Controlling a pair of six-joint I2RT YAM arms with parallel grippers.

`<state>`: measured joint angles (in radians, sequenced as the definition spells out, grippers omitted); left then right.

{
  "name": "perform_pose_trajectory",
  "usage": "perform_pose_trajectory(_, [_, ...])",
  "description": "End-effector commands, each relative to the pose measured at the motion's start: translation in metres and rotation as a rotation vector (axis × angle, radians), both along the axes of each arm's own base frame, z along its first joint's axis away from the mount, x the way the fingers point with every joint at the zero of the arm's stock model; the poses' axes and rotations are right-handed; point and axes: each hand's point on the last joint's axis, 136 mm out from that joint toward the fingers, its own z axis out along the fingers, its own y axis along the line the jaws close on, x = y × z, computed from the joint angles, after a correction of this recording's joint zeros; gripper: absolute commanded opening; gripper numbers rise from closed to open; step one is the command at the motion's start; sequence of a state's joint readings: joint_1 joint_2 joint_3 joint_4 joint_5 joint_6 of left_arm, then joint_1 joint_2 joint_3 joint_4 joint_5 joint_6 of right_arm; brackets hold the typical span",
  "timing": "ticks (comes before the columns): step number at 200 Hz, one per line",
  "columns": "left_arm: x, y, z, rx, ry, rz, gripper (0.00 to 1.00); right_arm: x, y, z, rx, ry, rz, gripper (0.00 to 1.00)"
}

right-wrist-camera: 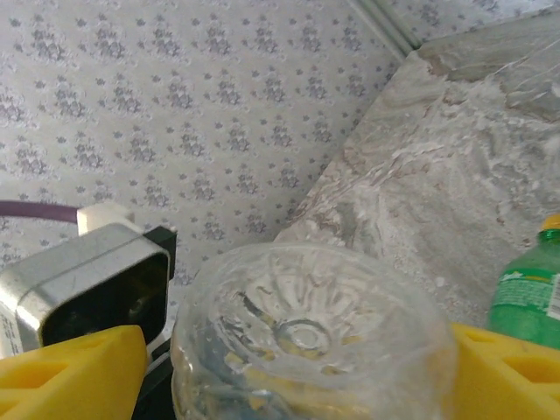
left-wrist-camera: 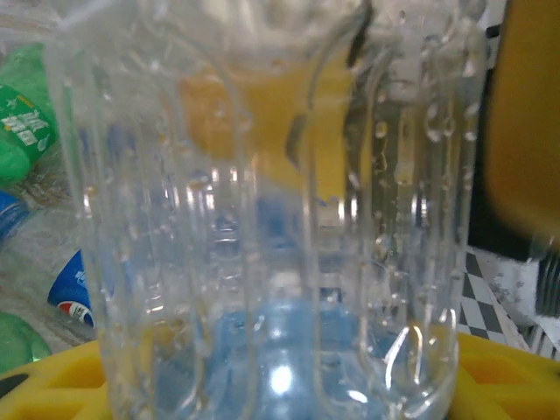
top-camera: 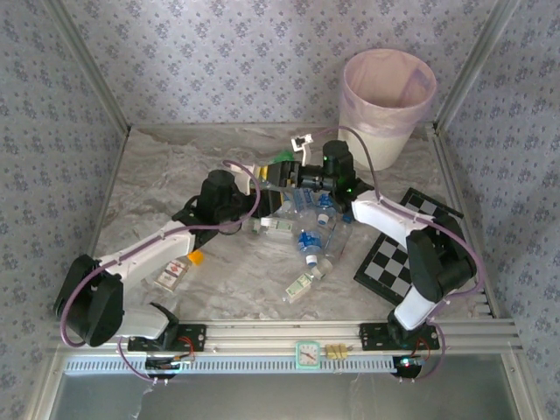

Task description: Put the plastic bottles in the bin

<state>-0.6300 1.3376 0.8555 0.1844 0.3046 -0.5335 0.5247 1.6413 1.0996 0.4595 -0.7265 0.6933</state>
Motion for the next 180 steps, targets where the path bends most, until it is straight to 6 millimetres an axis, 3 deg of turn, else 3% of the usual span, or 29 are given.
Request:
perform_pose_trajectory(1, [0.001, -0.008, 0.031, -0.066, -0.062, -0.043, 0.57, -0.005, 0.001, 0.014, -0.005, -0.051, 0.026, 0.85])
perform_pose_trajectory(36, [-0.002, -0.012, 0.038, -0.087, -0.074, -0.072, 0.57, -0.005, 0.002, 0.009, -0.016, -0.04, 0.025, 0.82])
perform_pose_trajectory(71, [-0.003, -0.012, 0.038, -0.089, -0.074, -0.079, 0.58, -0.002, 0.0, 0.009, -0.019, -0.047, 0.011, 0.67])
perform_pose_trajectory(112, [0.0, -0.007, 0.036, -0.076, -0.073, -0.043, 0.73, 0.003, -0.005, 0.008, -0.029, -0.043, -0.026, 0.54])
perform_pose_trajectory(148, [0.005, 0.004, 0.03, -0.049, -0.074, 0.023, 0.91, 0.014, -0.021, 0.002, -0.114, -0.077, -0.112, 0.53])
perform_pose_trajectory(180, [0.012, 0.027, 0.015, -0.007, -0.053, 0.147, 0.95, 0.023, -0.049, 0.0, -0.252, -0.111, -0.234, 0.53])
